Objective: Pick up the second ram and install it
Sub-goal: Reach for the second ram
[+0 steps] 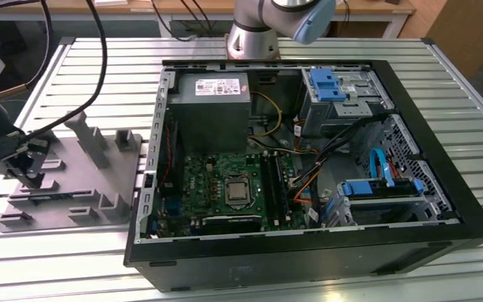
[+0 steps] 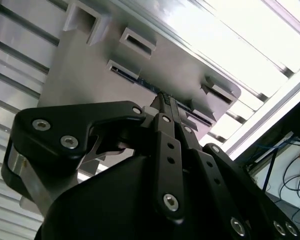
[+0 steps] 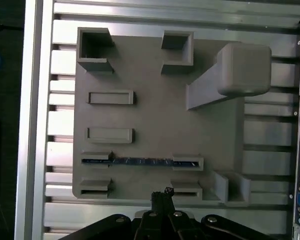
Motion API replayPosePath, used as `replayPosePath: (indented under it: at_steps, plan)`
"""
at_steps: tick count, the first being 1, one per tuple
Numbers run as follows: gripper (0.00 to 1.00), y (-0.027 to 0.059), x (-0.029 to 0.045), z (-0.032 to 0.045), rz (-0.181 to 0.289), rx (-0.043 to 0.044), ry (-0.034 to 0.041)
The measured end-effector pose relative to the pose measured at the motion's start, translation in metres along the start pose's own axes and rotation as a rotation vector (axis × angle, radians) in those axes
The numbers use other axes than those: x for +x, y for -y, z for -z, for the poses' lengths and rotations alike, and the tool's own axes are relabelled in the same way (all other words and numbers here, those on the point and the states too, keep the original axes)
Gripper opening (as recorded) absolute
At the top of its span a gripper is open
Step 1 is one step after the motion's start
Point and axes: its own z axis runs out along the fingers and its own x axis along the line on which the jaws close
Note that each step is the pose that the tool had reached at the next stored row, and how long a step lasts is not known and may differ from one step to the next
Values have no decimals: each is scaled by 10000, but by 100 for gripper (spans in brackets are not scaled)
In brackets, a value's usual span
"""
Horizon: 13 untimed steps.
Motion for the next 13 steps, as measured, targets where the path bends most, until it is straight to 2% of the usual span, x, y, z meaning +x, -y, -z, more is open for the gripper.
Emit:
replayPosePath:
  at_steps: [8,13]
  plan:
    - [10,-50,12,-163,35,0,-1]
    - [10,-84,50,-272,81,-2,0]
